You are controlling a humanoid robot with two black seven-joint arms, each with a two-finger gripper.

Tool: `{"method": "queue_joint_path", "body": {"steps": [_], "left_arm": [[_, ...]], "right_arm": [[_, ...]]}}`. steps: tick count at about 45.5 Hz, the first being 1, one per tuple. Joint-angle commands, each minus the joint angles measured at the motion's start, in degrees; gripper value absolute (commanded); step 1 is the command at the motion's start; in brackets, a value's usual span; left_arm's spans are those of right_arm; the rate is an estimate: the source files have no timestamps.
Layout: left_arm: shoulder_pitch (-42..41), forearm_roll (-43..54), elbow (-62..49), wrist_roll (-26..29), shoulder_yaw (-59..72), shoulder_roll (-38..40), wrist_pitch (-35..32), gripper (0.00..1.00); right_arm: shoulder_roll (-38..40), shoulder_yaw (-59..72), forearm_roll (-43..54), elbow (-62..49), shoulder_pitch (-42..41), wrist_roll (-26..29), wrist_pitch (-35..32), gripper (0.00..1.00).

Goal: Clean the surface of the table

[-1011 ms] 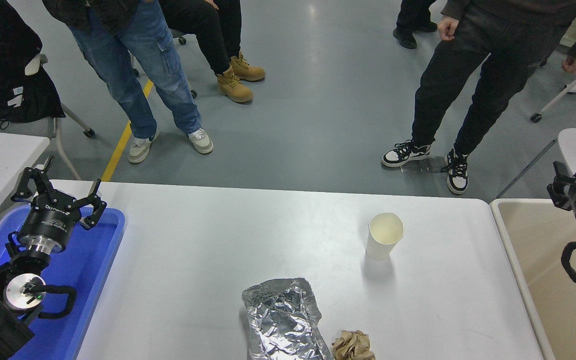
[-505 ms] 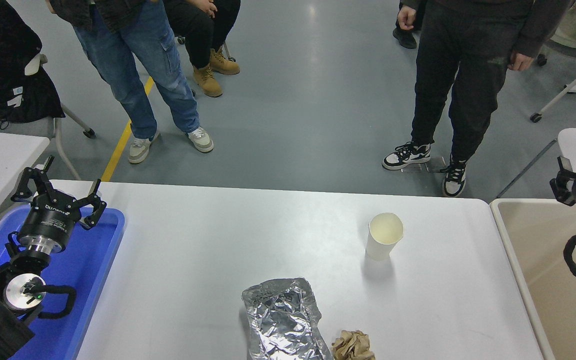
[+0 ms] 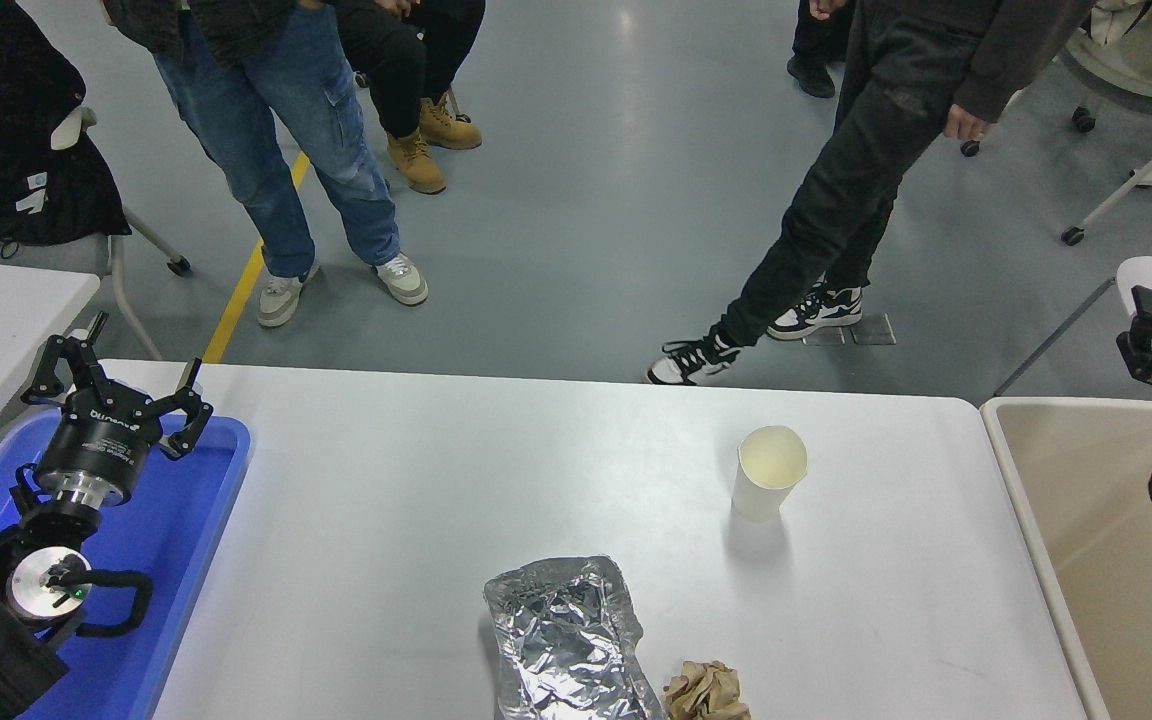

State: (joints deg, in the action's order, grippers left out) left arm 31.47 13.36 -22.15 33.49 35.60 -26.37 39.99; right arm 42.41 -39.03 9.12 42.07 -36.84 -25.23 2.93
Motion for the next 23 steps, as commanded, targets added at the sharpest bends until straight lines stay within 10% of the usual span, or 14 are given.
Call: {"method": "queue_joint_path", "body": {"steps": [1, 23], "left_arm": [[0.0, 0.0, 0.0, 0.0, 0.0, 0.0, 0.0, 1.0], [0.0, 0.0, 0.0, 0.0, 0.0, 0.0, 0.0, 1.0]], "right_arm": [[7.0, 15.2, 1.2, -0.8, -6.4, 0.0, -1.8, 0.99], [6.6, 64.9, 20.9, -5.1, -35.4, 0.1, -17.3, 0.99]]}}
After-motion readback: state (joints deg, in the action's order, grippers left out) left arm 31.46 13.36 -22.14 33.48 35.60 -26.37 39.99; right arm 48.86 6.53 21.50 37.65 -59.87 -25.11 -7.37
